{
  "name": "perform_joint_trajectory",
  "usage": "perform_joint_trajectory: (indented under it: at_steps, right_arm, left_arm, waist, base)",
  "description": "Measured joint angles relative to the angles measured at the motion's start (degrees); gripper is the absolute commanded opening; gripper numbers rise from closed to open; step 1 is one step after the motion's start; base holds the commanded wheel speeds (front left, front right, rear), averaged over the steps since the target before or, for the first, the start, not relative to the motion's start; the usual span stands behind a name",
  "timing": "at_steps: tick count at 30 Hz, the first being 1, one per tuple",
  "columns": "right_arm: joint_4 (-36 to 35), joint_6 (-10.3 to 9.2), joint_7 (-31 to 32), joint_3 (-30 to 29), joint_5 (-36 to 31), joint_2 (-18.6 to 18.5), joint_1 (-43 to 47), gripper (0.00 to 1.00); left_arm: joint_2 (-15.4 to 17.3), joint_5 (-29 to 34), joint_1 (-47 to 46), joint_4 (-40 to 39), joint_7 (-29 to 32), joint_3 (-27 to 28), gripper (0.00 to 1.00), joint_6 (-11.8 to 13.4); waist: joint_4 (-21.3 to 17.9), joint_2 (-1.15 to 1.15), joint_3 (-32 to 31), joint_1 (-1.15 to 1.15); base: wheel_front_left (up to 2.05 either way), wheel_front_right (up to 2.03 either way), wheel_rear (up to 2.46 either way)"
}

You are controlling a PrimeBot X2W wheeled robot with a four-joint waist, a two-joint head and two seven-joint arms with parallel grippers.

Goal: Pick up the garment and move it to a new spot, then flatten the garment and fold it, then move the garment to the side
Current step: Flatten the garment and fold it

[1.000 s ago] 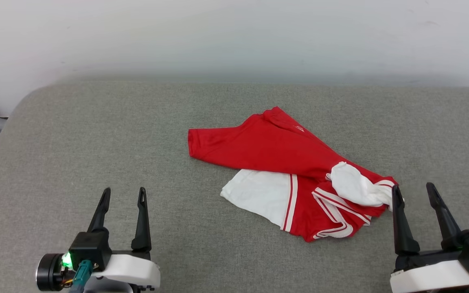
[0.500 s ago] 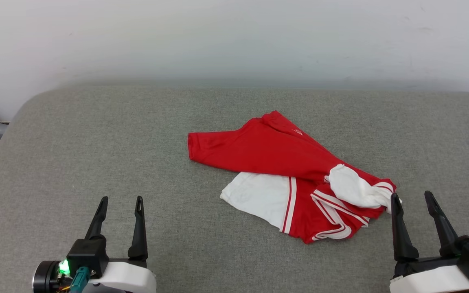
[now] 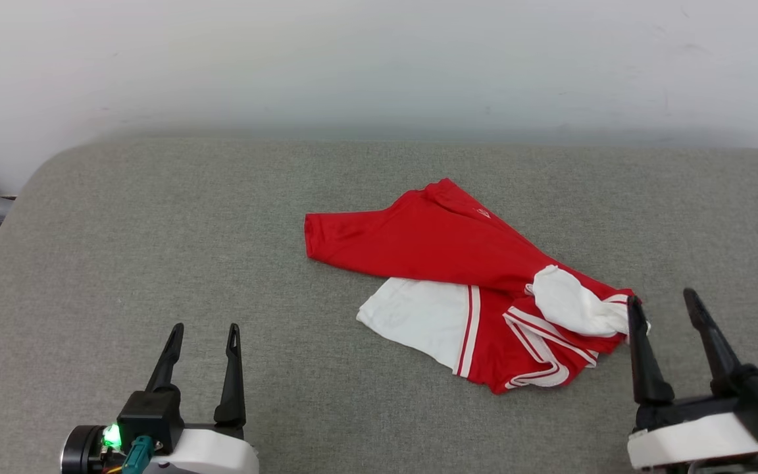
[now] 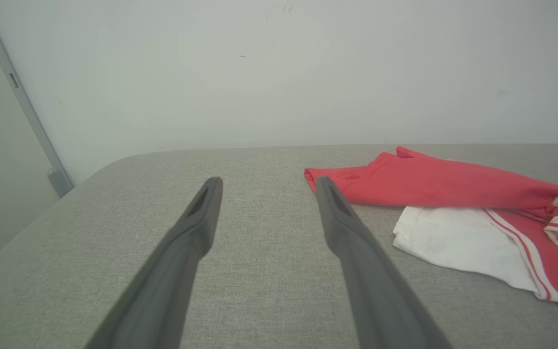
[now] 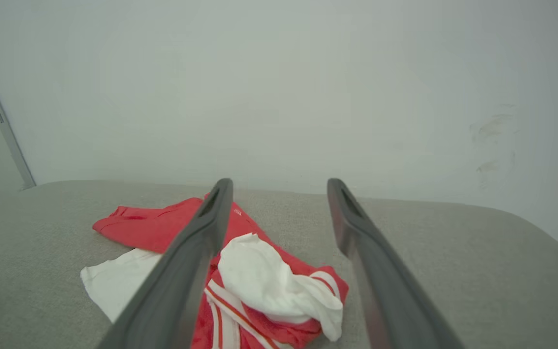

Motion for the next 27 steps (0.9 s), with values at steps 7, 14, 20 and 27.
perform_joint_trajectory:
  at_steps: [7,14,20,27]
  right_arm:
    - [-3.83,0.0,0.0,-0.53,-1.98,-4.58,-9.85,1.0]
    - [-1.02,0.0,0.0,6.11,4.28,-15.49,-20.5,1.0]
    - [2.31,0.01,10.55,19.15,13.9,-27.13,-26.95,1.0]
    - [-0.69,0.01,30.08,34.07,26.33,-38.17,-31.64,1.0]
  left_arm:
    - [-0.41,0.32,-0.13,-0.14,0.0,-0.01,1.0,-0.25]
    - [-0.66,0.34,-1.32,-0.08,0.0,-0.18,1.0,-0.67]
    - [-0.81,0.24,-1.87,-0.23,0.0,-0.29,1.0,-0.62]
    - [-0.93,-0.03,-2.76,-0.48,0.0,-0.57,1.0,-0.36]
  waist:
    - [-0.27,0.0,0.96,0.0]
    - [-0.45,0.0,2.74,0.0]
    - [-0.05,0.0,3.73,0.0]
    - [0.47,0.0,5.56,0.0]
  base:
    - [0.0,0.0,0.0]
    - [0.0,0.0,0.0]
    - [0.0,0.0,0.0]
    - [0.0,0.0,0.0]
